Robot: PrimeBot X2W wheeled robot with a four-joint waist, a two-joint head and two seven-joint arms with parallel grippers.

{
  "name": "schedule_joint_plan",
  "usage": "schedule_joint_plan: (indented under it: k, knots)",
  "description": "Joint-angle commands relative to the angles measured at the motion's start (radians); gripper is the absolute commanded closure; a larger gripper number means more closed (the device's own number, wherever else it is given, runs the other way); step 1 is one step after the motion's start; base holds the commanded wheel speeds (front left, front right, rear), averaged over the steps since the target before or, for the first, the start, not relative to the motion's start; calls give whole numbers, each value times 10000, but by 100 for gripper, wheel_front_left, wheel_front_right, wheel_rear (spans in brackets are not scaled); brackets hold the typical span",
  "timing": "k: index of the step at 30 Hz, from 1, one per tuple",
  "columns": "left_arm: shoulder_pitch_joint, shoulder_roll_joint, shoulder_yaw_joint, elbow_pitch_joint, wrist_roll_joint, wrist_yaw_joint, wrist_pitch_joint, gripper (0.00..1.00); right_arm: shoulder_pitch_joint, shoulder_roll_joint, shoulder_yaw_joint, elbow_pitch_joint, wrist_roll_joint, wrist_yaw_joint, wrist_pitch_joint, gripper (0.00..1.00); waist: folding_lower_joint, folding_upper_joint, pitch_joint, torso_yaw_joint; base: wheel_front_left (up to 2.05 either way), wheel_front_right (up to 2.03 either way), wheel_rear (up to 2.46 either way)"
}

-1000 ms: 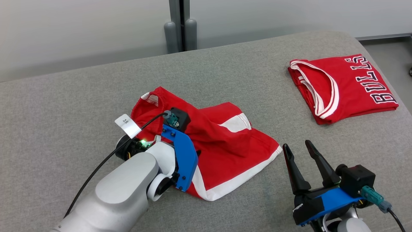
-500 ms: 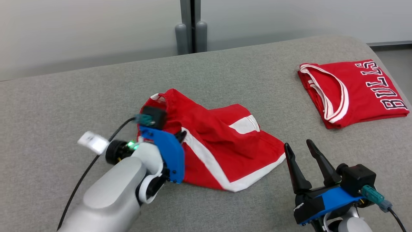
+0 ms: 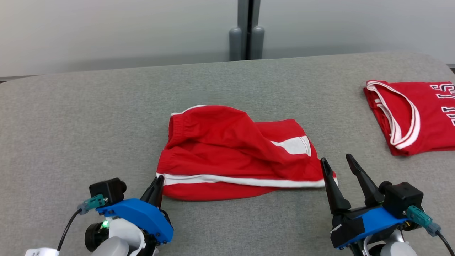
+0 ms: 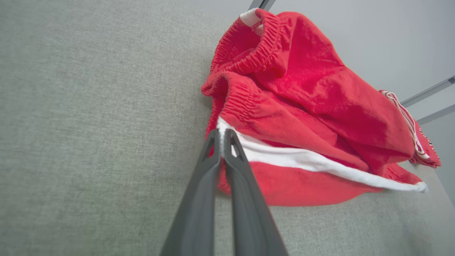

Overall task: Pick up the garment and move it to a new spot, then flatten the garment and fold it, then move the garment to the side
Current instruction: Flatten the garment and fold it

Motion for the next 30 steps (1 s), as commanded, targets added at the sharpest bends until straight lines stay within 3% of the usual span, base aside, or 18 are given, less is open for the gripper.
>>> schedule_joint_plan:
  k: [1,3,4,5,6,13,18,24,30]
  knots:
    - [242,86,101,-189,7,183,-163,100,-3,-1,-17,-68,-33,2,51,0,0,0,-22,235,0,0,0]
    - [402,78,73,-285,0,294,-188,100,-31,-2,-11,-70,-35,2,75,0,0,0,-74,332,0,0,0]
    - [453,65,86,-336,-10,336,-229,49,-31,-1,4,-76,-37,2,97,0,0,0,-101,368,0,0,0]
    - [469,64,92,-398,38,333,-308,6,-15,-2,-22,-80,-38,2,108,0,0,0,-136,411,0,0,0]
    - [516,64,97,-448,72,302,-397,0,13,-1,-24,-86,-37,2,121,0,0,0,-164,441,0,0,0]
    - [983,327,488,-879,513,-240,-1838,0,168,-1,-172,-159,-82,2,175,0,0,0,-373,530,0,0,0]
    - [1283,401,1515,-1163,1449,-732,-2228,0,309,-1,-376,-228,-120,2,211,0,0,0,-550,599,0,0,0]
    - [2036,-394,3624,-1886,3561,-1465,-2232,0,431,-1,-517,-337,-150,2,304,0,0,0,-697,651,0,0,0]
    - [2687,-1224,4998,-1851,5285,-2250,-2234,0,532,-1,-488,-352,-171,2,377,0,0,0,-856,621,0,0,0]
